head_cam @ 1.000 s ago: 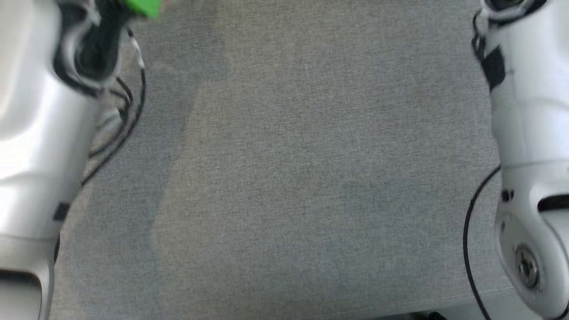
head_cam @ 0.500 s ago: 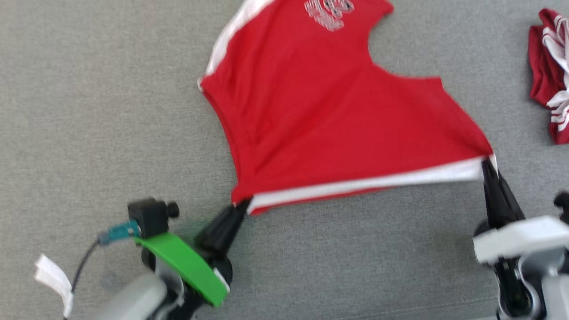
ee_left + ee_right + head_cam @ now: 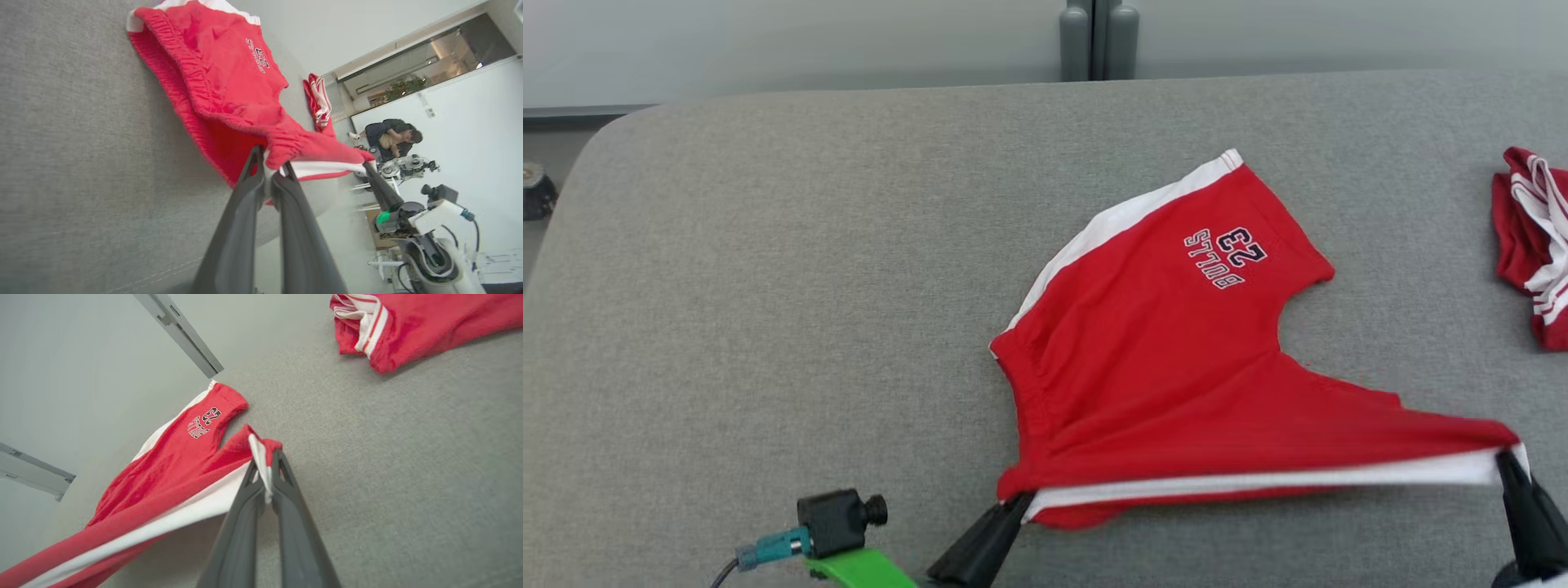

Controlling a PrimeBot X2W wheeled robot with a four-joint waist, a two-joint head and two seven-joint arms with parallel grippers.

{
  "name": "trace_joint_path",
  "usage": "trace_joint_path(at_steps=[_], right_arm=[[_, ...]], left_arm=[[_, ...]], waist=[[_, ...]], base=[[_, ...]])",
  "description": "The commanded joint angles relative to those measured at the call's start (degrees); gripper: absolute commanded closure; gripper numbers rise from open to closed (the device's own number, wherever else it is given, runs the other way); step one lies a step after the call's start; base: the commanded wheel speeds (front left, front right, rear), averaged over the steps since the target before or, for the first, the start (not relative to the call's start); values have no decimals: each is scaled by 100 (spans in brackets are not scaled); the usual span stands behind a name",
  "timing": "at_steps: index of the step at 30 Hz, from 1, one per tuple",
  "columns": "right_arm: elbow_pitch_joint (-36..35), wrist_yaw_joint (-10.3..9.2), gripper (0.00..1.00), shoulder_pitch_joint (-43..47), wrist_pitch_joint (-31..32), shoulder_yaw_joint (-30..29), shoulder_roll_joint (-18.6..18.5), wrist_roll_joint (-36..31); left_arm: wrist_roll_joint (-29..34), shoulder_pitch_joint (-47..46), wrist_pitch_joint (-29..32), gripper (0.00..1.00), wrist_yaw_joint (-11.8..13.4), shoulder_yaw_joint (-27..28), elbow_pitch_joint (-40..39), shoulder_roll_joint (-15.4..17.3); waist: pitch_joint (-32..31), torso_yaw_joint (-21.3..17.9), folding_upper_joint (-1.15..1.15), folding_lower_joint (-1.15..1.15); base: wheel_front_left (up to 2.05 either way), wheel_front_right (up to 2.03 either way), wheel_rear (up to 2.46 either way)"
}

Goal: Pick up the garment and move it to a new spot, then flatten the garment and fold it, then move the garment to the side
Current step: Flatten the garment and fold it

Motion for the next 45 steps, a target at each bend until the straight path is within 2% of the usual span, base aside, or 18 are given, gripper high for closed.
trace_joint_path(at_steps=[1,4,8,13,18,26,35,36,37,38,39,45], right_arm=[[-7,-13,100,-409,110,-76,-32,-136],[98,-12,100,-1222,492,-92,-26,-454],[323,-10,100,-2421,1194,-74,-26,-1009],[862,-10,100,-3896,1982,-242,-28,-1595],[1530,-11,100,-5054,2466,-283,-28,-2235],[2408,-11,100,-6015,2756,-309,-28,-2934],[2608,-11,100,-6502,2998,-470,-28,-3607],[2617,-11,100,-6552,3007,-491,-28,-3705],[2629,-11,100,-6582,3012,-520,-29,-3774],[2648,-11,94,-6611,3021,-527,-29,-3840],[2669,-11,0,-6636,3030,-497,-24,-3871],[2596,-11,0,-6444,3055,-273,-29,-3997]], left_arm=[[-516,-45,82,100,-107,204,-92,-149],[-1107,-392,380,100,-189,464,-118,-315],[-1532,-872,774,100,-205,618,45,-578],[-1663,-1585,1083,100,-143,768,529,-892],[-1738,-2257,1344,100,-229,829,1087,-1273],[-1810,-2720,1450,100,-331,880,1875,-1733],[-1722,-2902,1432,100,-481,846,2285,-2021],[-1711,-2911,1430,95,-490,842,2328,-2045],[-1692,-2928,1408,59,-498,848,2360,-2056],[-1611,-2962,1326,0,-499,873,2408,-2050],[-1511,-2997,1279,0,-503,844,2455,-2037],[-1117,-2863,1069,0,-476,713,2563,-1849]], waist=[[232,268,0,1],[615,399,0,1],[1101,590,0,1],[1508,823,0,1],[1709,1039,0,1],[1824,1191,0,1],[1875,1250,0,1],[1882,1251,0,1],[1885,1253,0,1],[1889,1256,0,1],[1888,1254,0,1],[1849,1212,0,1]], base=[[0,0,0],[0,0,0],[0,0,0],[0,0,0],[0,0,0],[0,0,0],[0,0,0],[0,0,0],[0,0,0],[0,0,0],[0,0,0],[0,0,0]])
